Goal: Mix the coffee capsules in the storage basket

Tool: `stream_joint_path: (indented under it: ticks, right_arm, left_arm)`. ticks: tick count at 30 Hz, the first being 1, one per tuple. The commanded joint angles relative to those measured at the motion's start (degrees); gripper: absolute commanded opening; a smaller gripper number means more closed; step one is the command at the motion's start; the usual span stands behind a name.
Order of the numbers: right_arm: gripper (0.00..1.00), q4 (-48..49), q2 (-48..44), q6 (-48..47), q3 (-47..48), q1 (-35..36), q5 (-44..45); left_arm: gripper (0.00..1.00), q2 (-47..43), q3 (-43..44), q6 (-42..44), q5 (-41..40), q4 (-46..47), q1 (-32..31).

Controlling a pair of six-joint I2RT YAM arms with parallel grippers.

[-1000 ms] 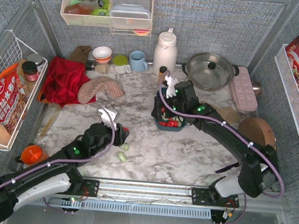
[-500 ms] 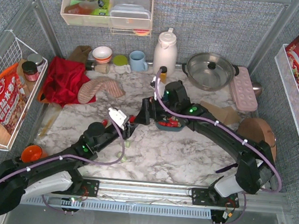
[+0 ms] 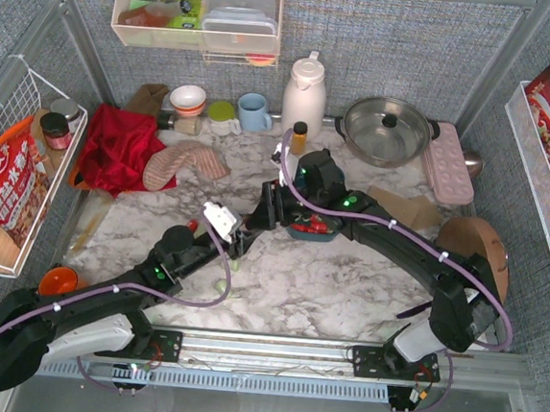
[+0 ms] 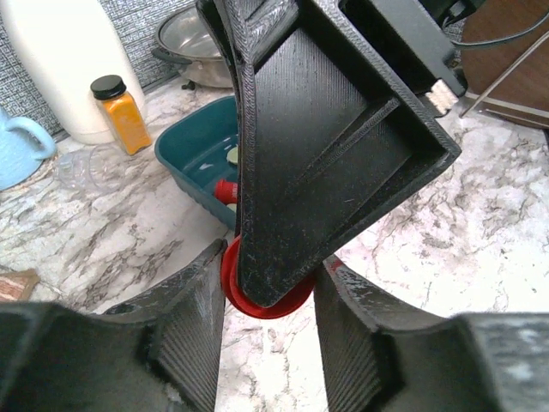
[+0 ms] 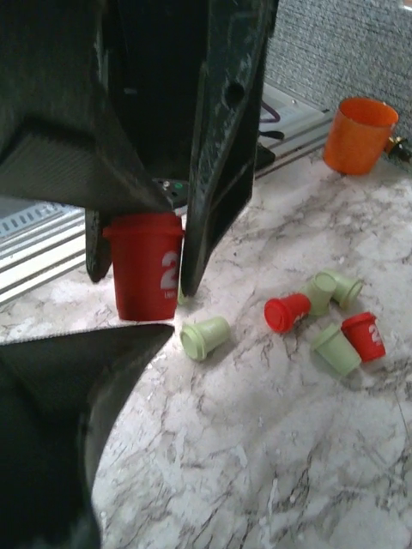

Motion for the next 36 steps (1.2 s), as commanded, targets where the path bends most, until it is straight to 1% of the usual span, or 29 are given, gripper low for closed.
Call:
stream_joint_path:
  ticks: [1,2,3,4,5,8,10,12,14,16,18,21,24,27,29,30,33,34,36]
  right_arm:
    - [0.43,0.6,0.4,0.4,0.0,0.0,-0.3]
    - [0.35,0.6,0.4,0.6,0.0,0.0,-0.3]
    - [0.30,0.8,0.4,0.9,-0.1,-0.1,0.0]
    - [0.27,1.0,0.4,1.2,-0.2,-0.3,0.3]
    - [0.24,1.2,0.3,1.3,-0.4,-0.5,0.9]
    - [0.21,1.8,-0.2,1.5,-1.1,-2.3,3.7]
    - [0.20,1.2,-0.6,0.2,-1.5,-4.0,7.6]
    - [0.20,-1.0,-0.7,-2.9,-1.2,-5.8,14.7]
    - [0.21,-2.9,-0.1,-6.7,-0.8,-7.1,25.2]
    - [0.23,-3.3,1.4,-10.2,-0.7,-8.3,34.4]
    - [0.26,-3.2,3.9,-12.5,0.1,-10.1,39.6]
    - [0.34,-3.7,8.8,-13.0,3.0,-13.3,39.5]
    - [0.42,-3.7,13.0,-13.0,5.8,-15.2,38.2]
    - [0.51,-5.1,15.8,-13.4,8.6,-15.9,37.8]
    - [0.60,-6.5,16.6,-13.8,9.7,-16.0,37.6]
    - [0.63,-6.8,16.5,-13.9,9.7,-16.0,37.4]
    - [0.67,-6.7,15.5,-13.9,8.5,-16.0,36.6]
    - [0.68,-6.5,15.1,-13.8,8.0,-15.9,36.3]
    - [0.69,-6.5,14.7,-13.7,7.5,-15.9,35.5]
  left_arm:
    - [0.59,-0.2,-0.1,-0.9,-3.0,3.5,-0.1]
    - [0.68,-0.2,-0.1,-1.2,-3.8,3.2,-0.1]
    - [0.82,-0.3,-0.2,-1.6,-4.6,2.8,-0.1]
    - [0.97,-0.5,-0.1,-2.2,-5.3,1.8,-0.1]
    - [0.99,-0.8,-0.1,-3.0,-6.0,0.6,-0.1]
    - [0.99,-3.4,-0.3,-6.5,-8.6,-5.6,-0.1]
    - [0.99,-5.5,-1.1,-9.8,-11.3,-10.3,-0.1]
    - [0.99,-7.3,-1.8,-14.4,-16.7,-15.8,-0.1]
    - [0.99,-8.2,-1.1,-19.7,-22.3,-24.2,-0.1]
    - [0.99,-8.4,-0.5,-25.0,-24.7,-30.3,0.0]
    - [0.99,-7.6,-0.5,-29.0,-25.1,-33.7,-0.1]
    - [0.99,-3.5,1.4,-35.2,-26.0,-39.7,0.0]
    - [0.99,2.5,3.8,-40.0,-25.7,-41.9,0.1]
    - [0.99,8.4,6.3,-43.4,-24.8,-43.7,0.2]
    - [0.99,12.7,8.7,-44.7,-23.5,-45.6,0.2]
    - [0.99,14.4,9.6,-45.0,-22.5,-46.5,0.2]
    - [0.99,19.0,12.3,-45.7,-20.0,-49.5,0.1]
    - [0.98,20.2,12.6,-45.8,-19.3,-49.5,0.1]
    - [0.92,21.6,12.6,-45.8,-17.9,-48.7,0.1]
